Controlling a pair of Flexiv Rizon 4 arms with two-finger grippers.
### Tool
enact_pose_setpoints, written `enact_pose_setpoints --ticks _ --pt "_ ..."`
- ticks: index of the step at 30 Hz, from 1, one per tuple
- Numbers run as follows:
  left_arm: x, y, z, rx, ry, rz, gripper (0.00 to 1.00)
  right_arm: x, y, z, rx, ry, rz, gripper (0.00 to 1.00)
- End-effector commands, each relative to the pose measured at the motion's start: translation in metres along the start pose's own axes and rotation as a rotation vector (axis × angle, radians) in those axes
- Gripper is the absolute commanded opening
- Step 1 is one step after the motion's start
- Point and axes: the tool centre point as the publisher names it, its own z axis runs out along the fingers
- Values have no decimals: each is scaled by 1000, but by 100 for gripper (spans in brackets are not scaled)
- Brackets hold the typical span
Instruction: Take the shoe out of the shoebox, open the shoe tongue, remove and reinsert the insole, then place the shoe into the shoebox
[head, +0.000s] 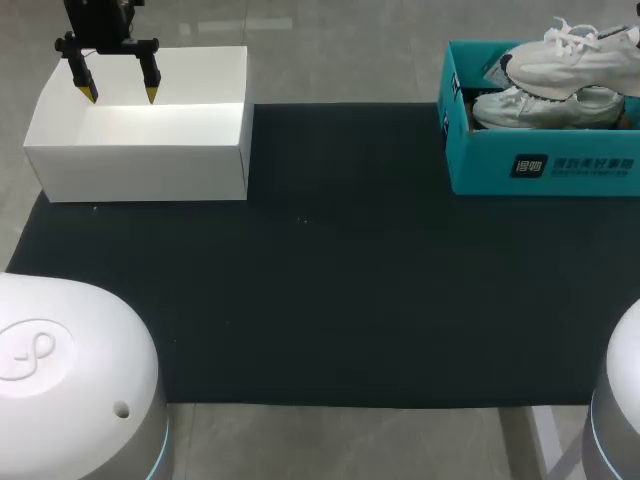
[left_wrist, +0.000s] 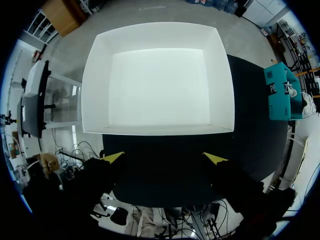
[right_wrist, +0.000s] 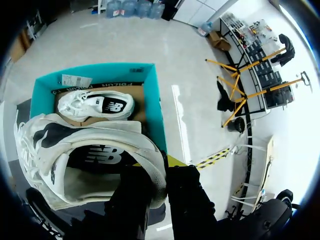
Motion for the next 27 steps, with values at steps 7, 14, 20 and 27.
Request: enact_pose_setpoints --ticks 7,14,20,27 --pt "0 0 0 0 0 0 100 -8 -9 -46 37 -6 30 0" --pt "0 0 0 0 0 0 100 19 -48 -69 28 -69 76 0" --pt "0 0 0 0 0 0 100 54 -89 -90 8 -44 123 0" --pt "0 0 0 0 0 0 100 78 -126 -110 14 -24 106 0"
